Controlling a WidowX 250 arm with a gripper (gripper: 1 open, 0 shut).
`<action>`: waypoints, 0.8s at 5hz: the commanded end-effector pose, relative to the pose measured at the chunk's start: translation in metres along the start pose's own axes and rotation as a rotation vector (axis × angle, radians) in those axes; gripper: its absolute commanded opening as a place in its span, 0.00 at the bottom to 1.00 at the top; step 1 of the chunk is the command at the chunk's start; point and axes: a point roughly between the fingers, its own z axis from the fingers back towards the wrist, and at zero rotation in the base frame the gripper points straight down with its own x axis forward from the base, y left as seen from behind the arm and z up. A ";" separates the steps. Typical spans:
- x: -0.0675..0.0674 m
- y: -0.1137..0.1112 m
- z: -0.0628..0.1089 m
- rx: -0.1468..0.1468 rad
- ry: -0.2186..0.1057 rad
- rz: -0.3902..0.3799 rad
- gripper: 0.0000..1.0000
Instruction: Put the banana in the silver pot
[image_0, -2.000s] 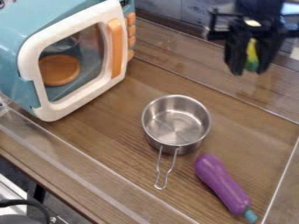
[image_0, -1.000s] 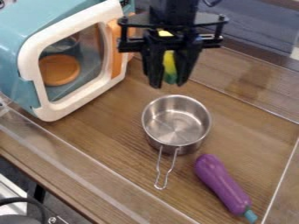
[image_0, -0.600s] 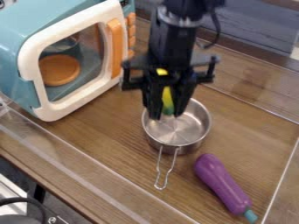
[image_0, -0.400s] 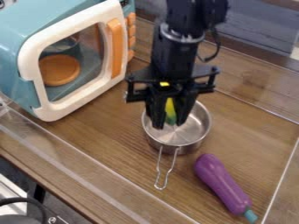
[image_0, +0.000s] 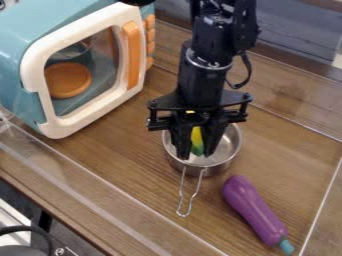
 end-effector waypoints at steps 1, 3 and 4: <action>-0.002 -0.002 0.015 -0.024 -0.015 0.018 1.00; -0.025 -0.004 0.057 -0.042 -0.019 -0.035 1.00; -0.042 -0.007 0.096 -0.064 -0.014 -0.088 1.00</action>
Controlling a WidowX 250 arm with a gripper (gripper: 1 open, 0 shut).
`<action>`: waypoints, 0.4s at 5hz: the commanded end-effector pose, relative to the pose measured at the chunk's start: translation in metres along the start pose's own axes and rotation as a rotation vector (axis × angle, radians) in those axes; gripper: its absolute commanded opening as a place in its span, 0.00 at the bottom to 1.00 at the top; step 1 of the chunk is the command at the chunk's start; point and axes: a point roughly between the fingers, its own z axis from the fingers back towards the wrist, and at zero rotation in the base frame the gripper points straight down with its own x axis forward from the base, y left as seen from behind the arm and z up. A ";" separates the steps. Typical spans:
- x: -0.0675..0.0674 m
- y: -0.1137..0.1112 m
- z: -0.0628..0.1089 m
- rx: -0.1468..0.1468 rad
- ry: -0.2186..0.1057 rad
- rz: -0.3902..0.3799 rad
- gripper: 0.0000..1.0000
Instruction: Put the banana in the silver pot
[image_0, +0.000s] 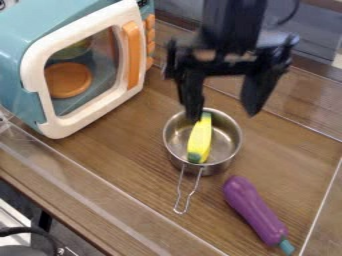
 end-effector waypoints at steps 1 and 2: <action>0.014 0.011 0.034 -0.050 -0.030 -0.067 1.00; 0.034 0.030 0.042 -0.064 -0.046 -0.055 1.00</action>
